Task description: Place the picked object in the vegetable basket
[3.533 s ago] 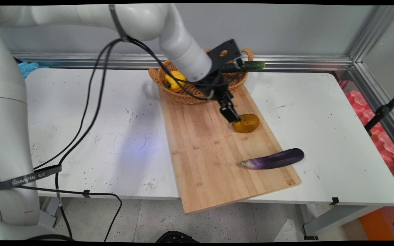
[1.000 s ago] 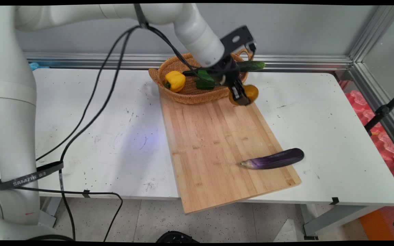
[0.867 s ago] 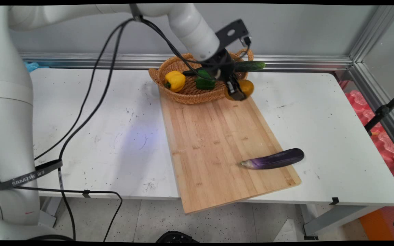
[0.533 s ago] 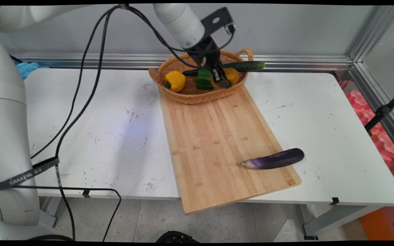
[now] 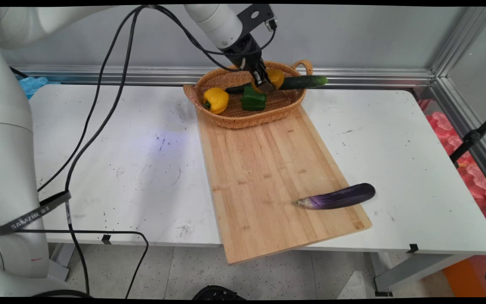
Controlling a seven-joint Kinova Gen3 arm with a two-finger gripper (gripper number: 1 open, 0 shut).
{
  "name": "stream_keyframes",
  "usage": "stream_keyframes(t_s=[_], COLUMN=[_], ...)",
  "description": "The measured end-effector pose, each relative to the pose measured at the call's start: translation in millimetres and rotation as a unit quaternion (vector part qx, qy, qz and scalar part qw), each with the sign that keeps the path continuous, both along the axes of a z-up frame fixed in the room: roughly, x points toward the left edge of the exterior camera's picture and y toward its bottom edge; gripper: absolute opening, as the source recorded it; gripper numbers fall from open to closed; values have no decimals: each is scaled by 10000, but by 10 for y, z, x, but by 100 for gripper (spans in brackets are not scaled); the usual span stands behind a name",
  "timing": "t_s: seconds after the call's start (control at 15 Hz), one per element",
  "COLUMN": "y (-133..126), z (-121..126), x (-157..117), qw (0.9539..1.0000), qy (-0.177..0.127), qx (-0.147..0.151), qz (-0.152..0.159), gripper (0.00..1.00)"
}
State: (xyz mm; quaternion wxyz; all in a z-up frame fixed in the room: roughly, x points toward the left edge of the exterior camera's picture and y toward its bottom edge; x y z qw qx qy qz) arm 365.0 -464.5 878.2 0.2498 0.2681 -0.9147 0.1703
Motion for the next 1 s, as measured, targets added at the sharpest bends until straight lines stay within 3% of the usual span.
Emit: stream_keyframes(t_s=[0.67, 0.73, 1.0], y=[-204, -217, -238], z=[-241, -261, -314], x=[106, 112, 115], qw=[9998, 9997, 9995], qy=[183, 212, 303], qx=[-4, 2, 48], qz=[98, 110, 105], gripper=[0, 100, 100])
